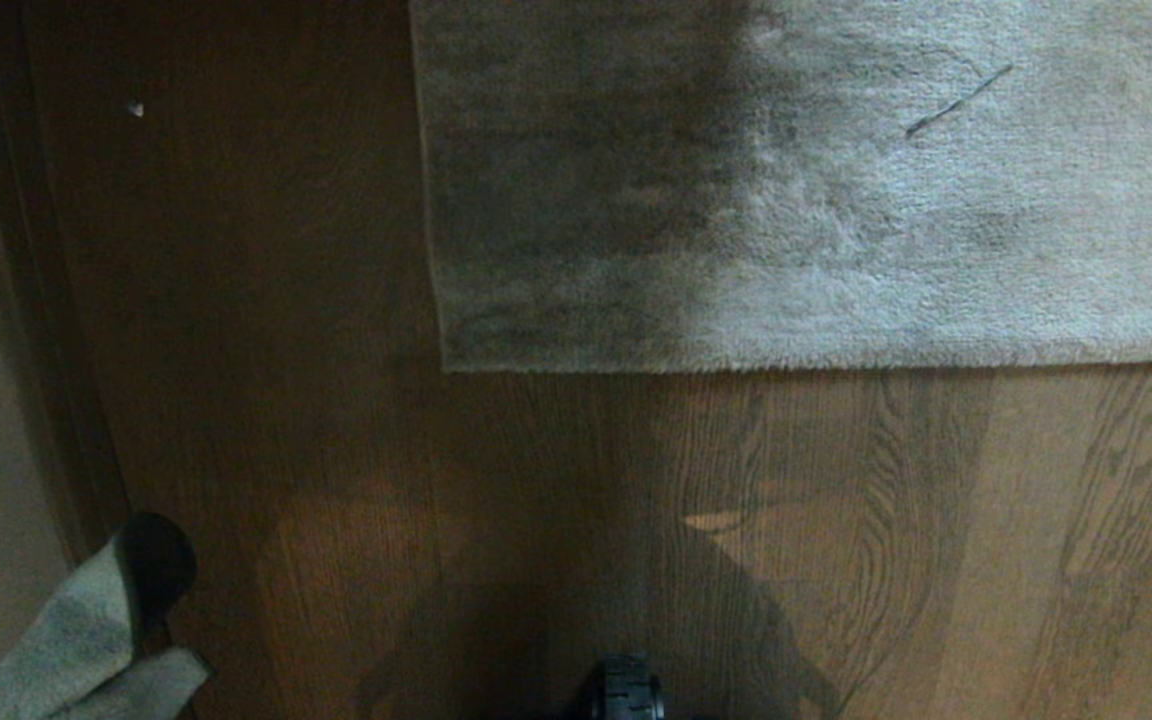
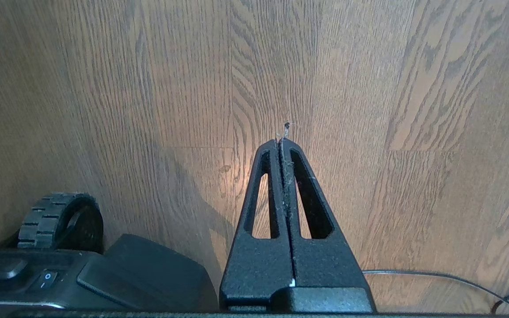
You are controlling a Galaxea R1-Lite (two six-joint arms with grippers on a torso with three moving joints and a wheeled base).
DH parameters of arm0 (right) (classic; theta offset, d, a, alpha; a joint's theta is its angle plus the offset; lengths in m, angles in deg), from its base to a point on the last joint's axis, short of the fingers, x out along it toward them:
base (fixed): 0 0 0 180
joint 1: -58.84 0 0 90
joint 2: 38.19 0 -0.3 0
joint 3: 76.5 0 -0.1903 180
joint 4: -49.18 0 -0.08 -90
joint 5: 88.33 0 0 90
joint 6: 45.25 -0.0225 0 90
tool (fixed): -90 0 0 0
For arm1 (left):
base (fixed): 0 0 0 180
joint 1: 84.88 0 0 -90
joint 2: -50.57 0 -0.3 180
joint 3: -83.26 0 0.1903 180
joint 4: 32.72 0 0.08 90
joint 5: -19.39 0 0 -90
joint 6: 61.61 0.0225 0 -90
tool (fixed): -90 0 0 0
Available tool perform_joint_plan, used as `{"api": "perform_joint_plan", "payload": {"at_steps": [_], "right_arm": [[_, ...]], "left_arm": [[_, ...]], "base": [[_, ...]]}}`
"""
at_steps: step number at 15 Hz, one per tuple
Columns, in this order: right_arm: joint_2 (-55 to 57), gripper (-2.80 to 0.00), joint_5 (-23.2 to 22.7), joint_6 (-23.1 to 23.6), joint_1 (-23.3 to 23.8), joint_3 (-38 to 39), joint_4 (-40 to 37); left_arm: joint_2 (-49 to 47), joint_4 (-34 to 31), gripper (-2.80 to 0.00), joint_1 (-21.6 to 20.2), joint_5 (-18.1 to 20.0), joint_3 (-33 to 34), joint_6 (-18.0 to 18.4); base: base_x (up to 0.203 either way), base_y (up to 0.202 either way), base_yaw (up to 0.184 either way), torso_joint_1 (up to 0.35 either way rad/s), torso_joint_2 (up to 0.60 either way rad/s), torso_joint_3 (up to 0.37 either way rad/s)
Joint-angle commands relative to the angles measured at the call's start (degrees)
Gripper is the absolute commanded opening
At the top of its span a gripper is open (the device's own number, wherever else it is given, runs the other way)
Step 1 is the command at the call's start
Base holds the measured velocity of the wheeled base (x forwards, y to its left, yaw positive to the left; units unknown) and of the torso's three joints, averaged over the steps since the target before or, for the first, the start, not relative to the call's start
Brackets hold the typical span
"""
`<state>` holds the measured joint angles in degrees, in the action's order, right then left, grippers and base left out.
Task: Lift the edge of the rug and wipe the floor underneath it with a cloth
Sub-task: Put down the rag
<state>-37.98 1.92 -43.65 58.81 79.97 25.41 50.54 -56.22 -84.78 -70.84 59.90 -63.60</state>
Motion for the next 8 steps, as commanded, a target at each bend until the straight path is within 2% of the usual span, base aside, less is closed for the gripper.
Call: {"api": "perform_joint_plan", "payload": {"at_steps": [1,8], "right_arm": [[-0.21,-2.80,0.02,-0.27,-0.05,0.05,0.05],[-0.21,-2.80,0.11,-1.42,0.01,0.07,0.05]], "left_arm": [[0.02,0.02,-2.80,-0.01,-0.03,0.00,-0.07],[0.02,0.05,-2.80,-0.01,-0.03,0.00,-0.02]], "base": [[0.000,0.000,0.000,0.000,0.00,0.000],[0.000,0.000,0.000,0.000,0.00,0.000]]}}
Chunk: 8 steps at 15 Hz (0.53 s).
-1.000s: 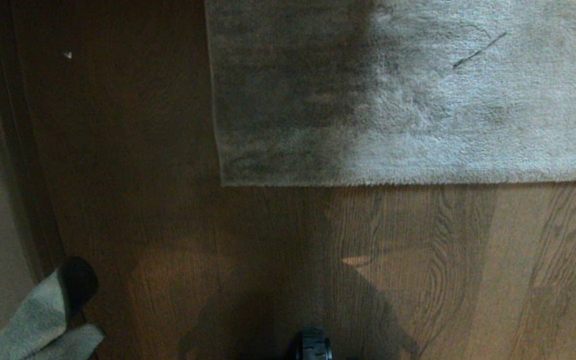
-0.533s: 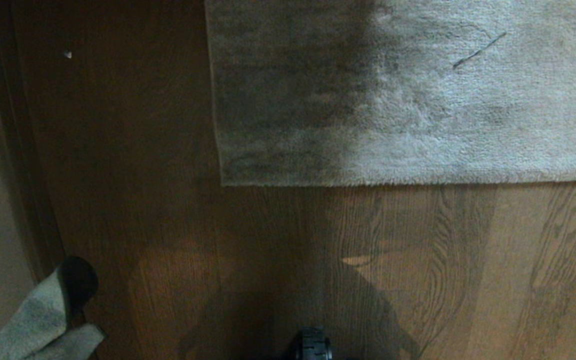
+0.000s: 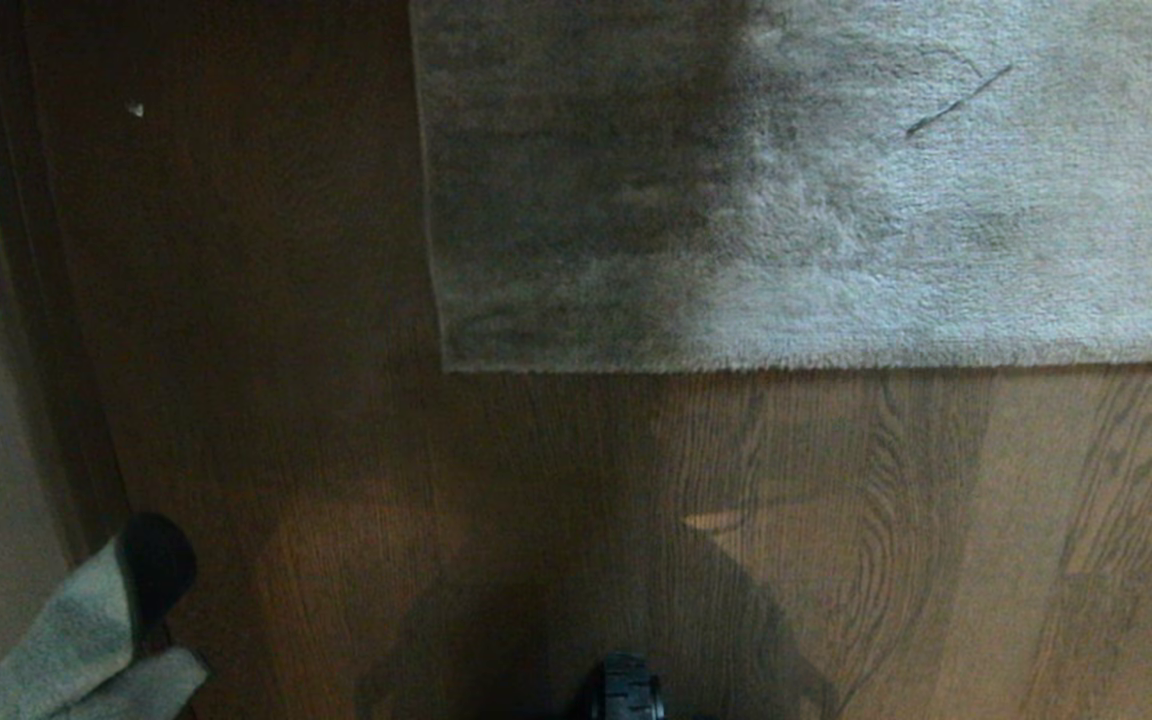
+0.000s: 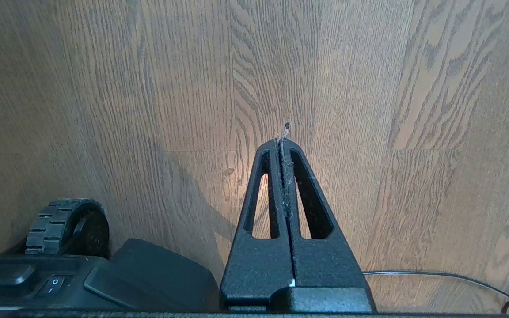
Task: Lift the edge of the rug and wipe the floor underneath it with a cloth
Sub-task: Put down the rag
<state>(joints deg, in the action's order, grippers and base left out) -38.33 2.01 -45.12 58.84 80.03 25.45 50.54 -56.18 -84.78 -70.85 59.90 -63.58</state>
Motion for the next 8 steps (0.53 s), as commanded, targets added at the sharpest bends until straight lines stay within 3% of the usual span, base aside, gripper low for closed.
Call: {"api": "perform_joint_plan", "payload": {"at_steps": [1,8], "right_arm": [[0.13,-2.80,0.01,0.04,0.00,0.01,0.02],[0.13,-2.80,0.01,0.13,-0.06,0.01,0.09]], "left_arm": [[0.02,-0.02,-2.80,-0.01,-0.02,0.00,-0.08],[0.02,-0.08,-2.80,-0.01,-0.02,0.00,-0.05]], "base": [[0.000,0.000,0.000,0.000,0.00,0.000],[0.000,0.000,0.000,0.000,0.00,0.000]]}}
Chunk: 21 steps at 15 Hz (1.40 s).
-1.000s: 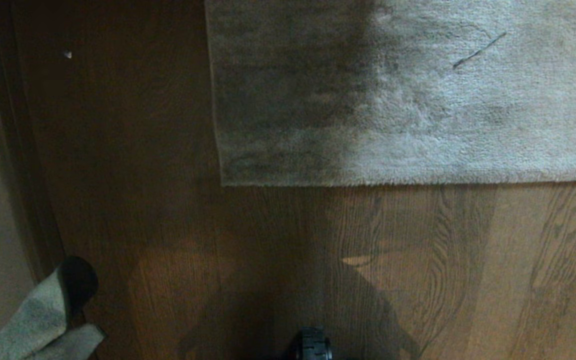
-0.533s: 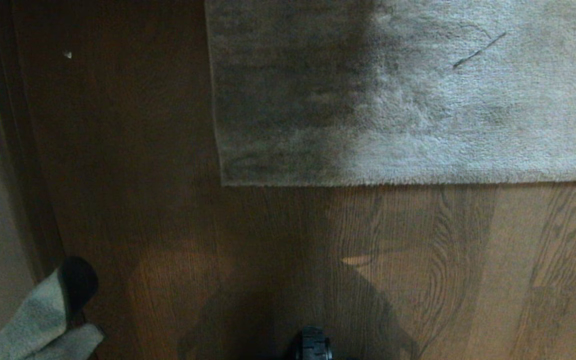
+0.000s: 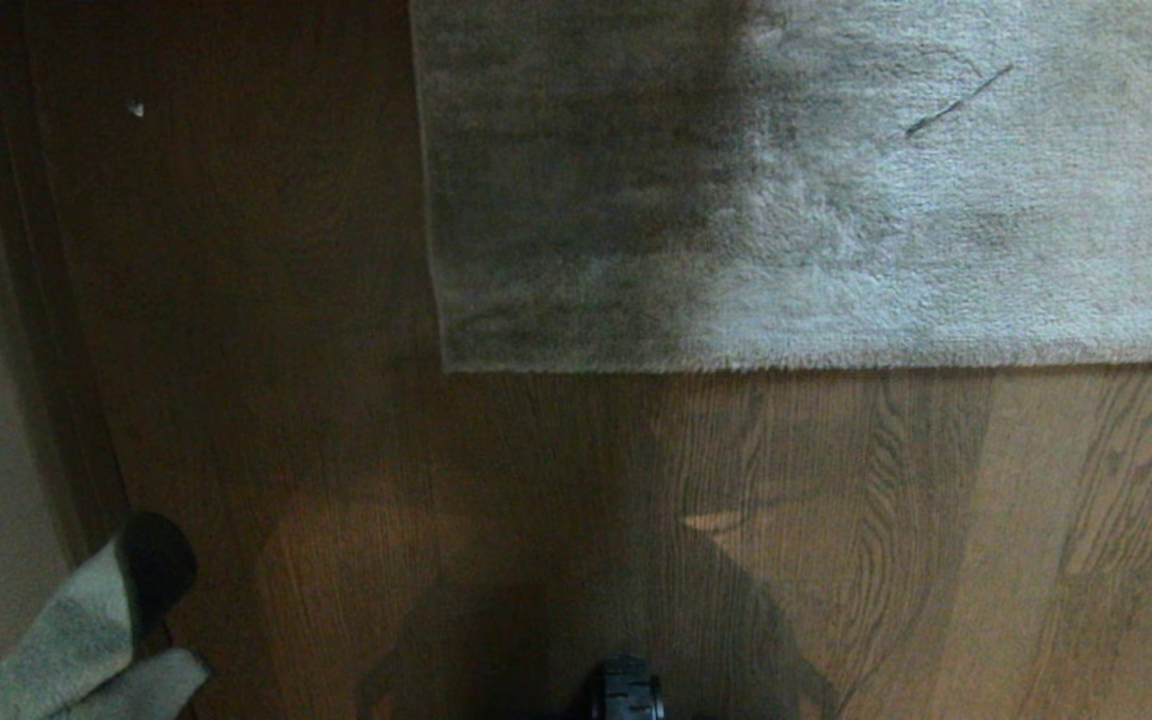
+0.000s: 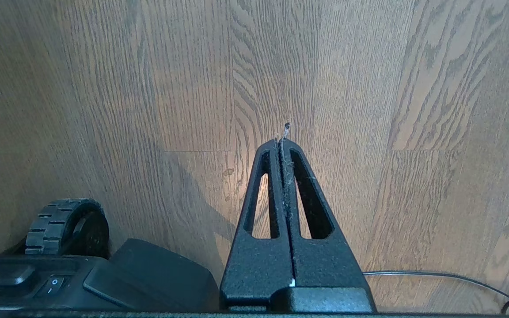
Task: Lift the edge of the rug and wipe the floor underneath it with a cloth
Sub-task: Put down the rag
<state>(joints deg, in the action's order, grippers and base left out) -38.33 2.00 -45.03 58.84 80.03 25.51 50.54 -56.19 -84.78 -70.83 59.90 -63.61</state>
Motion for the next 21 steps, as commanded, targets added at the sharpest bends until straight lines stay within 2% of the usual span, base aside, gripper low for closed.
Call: {"api": "perform_joint_plan", "payload": {"at_steps": [1,21], "right_arm": [[0.13,-2.80,0.02,0.04,-0.03,0.01,0.00],[0.13,-2.80,0.02,0.04,-0.03,0.01,-0.03]], "left_arm": [[0.02,0.02,-2.80,-0.01,-0.04,0.00,-0.01],[0.02,-0.01,-2.80,-0.01,0.17,0.00,0.43]], "base": [[0.000,0.000,0.000,0.000,0.00,0.000],[0.000,0.000,0.000,0.000,0.00,0.000]]}}
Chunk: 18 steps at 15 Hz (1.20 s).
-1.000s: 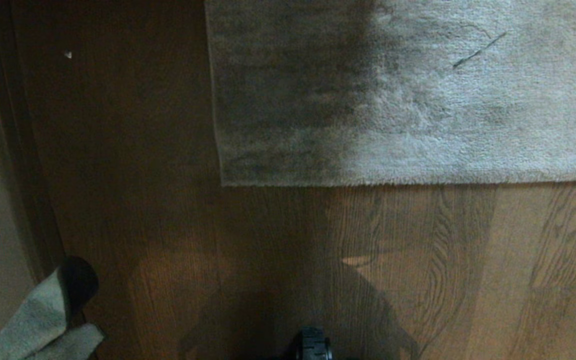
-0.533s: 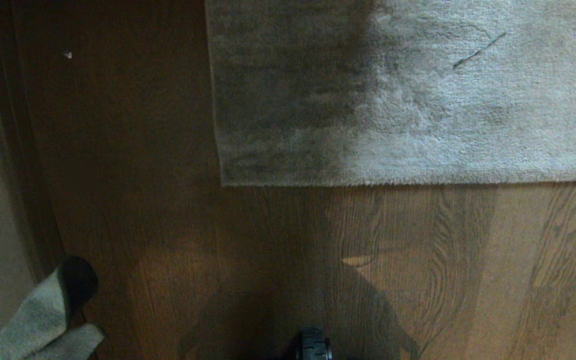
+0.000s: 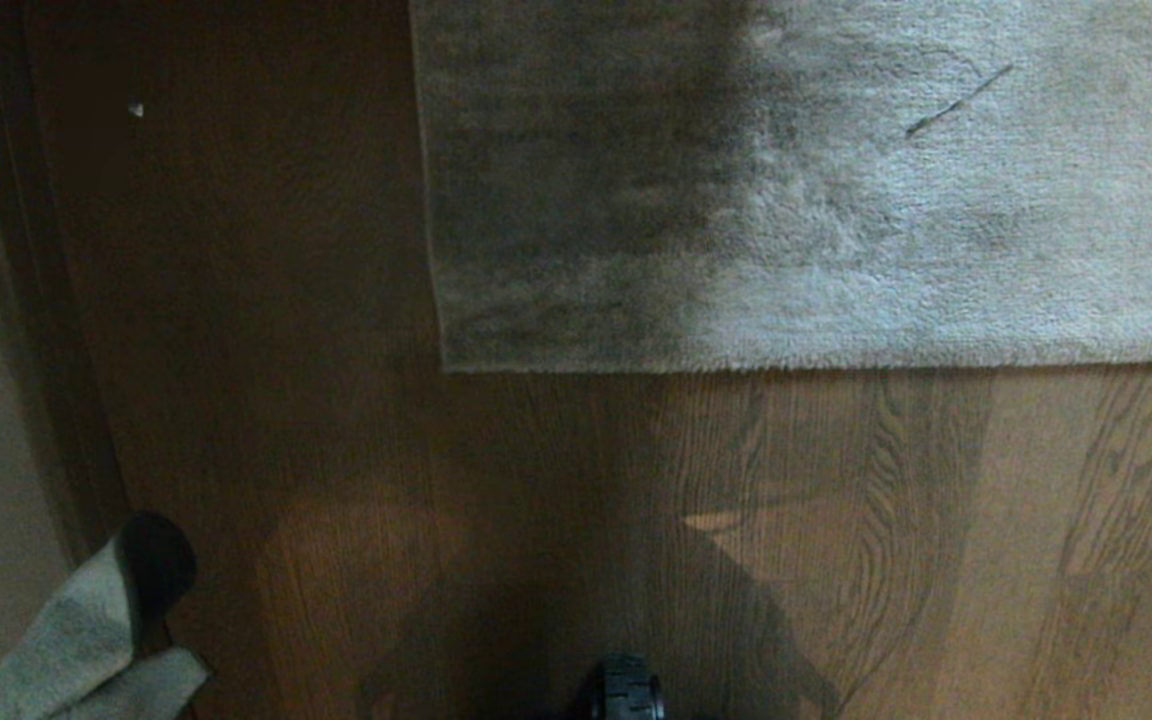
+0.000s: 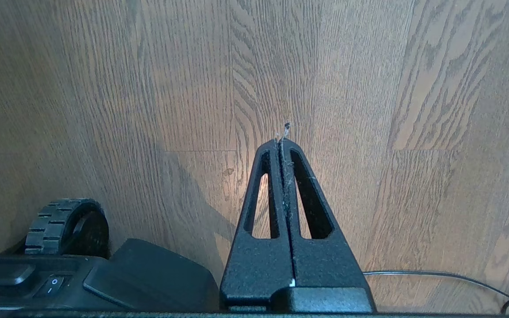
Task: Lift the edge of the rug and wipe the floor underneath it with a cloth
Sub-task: Put down the rag
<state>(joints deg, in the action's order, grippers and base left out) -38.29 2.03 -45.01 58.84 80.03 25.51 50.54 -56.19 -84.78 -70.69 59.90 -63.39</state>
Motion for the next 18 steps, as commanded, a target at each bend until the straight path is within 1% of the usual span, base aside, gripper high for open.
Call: {"api": "perform_joint_plan", "payload": {"at_steps": [1,5,7,8,12,14,16,18], "right_arm": [[0.10,-2.80,0.00,0.02,-0.02,0.01,0.03],[0.10,-2.80,0.00,0.02,0.00,0.01,-0.04],[0.10,-2.80,0.00,0.02,0.00,0.01,-0.05],[0.10,-2.80,0.00,0.02,-0.01,0.01,0.03],[0.10,-2.80,0.00,0.02,0.00,0.01,0.04],[0.10,-2.80,0.00,0.02,0.00,0.01,0.04],[0.10,-2.80,0.00,0.02,0.00,0.01,-0.05],[0.10,-2.80,0.00,0.02,0.00,0.01,0.01]], "left_arm": [[0.02,-0.13,-2.80,-0.01,0.08,0.00,0.80],[0.02,3.05,-2.80,-0.01,-0.29,0.00,1.39],[0.02,4.05,-2.80,-0.01,0.01,0.00,3.92],[0.02,4.15,-2.80,-0.01,-0.01,0.00,4.40],[0.02,3.86,-2.80,-0.01,0.99,0.00,4.86],[0.02,3.80,-2.80,-0.01,0.34,-0.05,4.42],[-0.73,3.46,-2.80,-0.08,0.88,-1.74,4.26],[-4.57,1.93,-2.80,-0.04,1.29,-4.57,4.25]], "base": [[0.000,0.000,0.000,0.000,0.00,0.000],[0.000,0.000,0.000,0.000,0.00,0.000],[0.000,0.000,0.000,0.000,0.00,0.000],[0.000,0.000,0.000,0.000,0.00,0.000],[0.000,0.000,0.000,0.000,0.00,0.000],[0.000,0.000,0.000,0.000,0.00,0.000],[0.000,0.000,0.000,0.000,0.00,0.000],[0.000,0.000,0.000,0.000,0.00,0.000]]}}
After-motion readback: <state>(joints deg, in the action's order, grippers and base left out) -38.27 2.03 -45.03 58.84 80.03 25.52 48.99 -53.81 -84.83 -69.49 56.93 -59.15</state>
